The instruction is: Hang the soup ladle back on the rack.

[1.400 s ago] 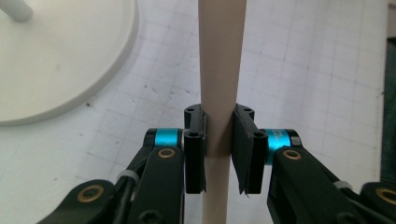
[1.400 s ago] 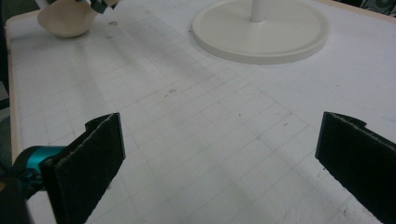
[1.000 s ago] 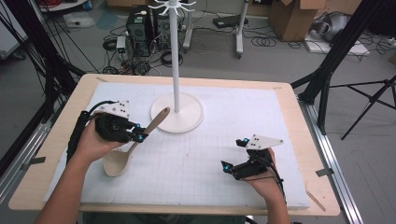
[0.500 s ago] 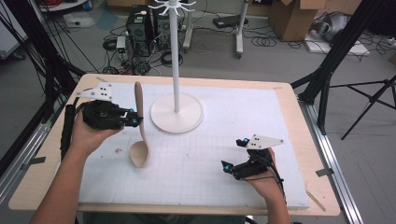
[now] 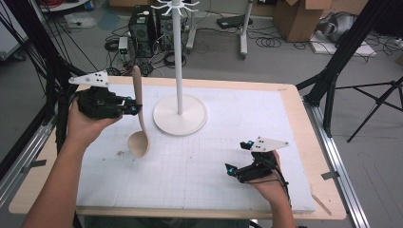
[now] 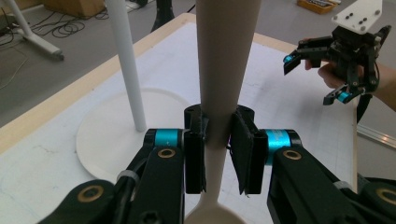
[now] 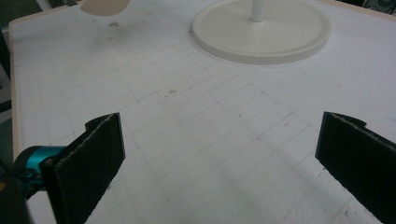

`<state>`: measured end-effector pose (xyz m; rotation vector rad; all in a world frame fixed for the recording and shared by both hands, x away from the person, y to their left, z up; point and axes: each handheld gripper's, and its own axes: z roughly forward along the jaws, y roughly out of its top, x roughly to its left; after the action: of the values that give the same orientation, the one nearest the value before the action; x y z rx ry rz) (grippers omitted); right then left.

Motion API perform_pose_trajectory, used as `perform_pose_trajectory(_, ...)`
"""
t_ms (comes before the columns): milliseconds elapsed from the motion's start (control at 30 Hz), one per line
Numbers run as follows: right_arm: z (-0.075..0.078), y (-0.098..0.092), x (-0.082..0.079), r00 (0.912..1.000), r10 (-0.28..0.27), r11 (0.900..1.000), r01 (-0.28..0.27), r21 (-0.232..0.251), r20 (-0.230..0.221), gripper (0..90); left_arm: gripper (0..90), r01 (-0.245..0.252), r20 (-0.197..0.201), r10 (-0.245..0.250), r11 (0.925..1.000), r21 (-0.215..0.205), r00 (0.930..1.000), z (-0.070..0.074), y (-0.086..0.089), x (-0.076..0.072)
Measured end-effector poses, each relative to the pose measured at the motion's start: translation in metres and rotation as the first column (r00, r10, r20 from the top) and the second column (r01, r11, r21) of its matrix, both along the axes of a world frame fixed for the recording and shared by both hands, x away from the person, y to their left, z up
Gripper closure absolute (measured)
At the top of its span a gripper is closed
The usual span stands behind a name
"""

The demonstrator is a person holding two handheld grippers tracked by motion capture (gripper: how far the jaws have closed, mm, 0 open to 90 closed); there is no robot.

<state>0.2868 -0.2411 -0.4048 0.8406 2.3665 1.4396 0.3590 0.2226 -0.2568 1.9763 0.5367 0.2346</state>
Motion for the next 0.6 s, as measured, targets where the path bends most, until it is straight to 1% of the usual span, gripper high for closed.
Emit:
perform_pose_trajectory(167,0.000,0.000,0.000,1.0000,0.001,1.000,-0.001,0.003,0.000,0.2,75.6,-0.013,0.003,0.013,0.9999,0.009,0.9999,0.016,-0.002,0.005)
perform_pose_trajectory(233,0.000,0.000,0.000,1.0000,0.001,1.000,-0.001,0.003,0.000,0.2,75.5,-0.016,0.000,0.016,0.9999,0.004,0.9999,0.022,-0.002,0.007)
perform_pose_trajectory(367,0.000,0.000,0.000,1.0000,0.001,1.000,-0.001,0.001,-0.001,0.2,75.5,-0.006,-0.003,0.006,1.0000,0.006,1.0000,0.033,0.000,0.014)
perform_pose_trajectory(500,0.000,-0.001,0.000,1.0000,0.001,1.000,-0.001,0.005,0.007,0.2,75.5,-0.008,-0.002,0.008,0.9999,0.014,1.0000,0.041,0.002,0.021)
perform_pose_trajectory(600,0.000,-0.001,0.001,1.0000,0.002,1.000,-0.002,0.005,0.005,0.2,75.5,0.003,-0.005,-0.003,0.9999,0.015,1.0000,0.046,0.002,0.025)
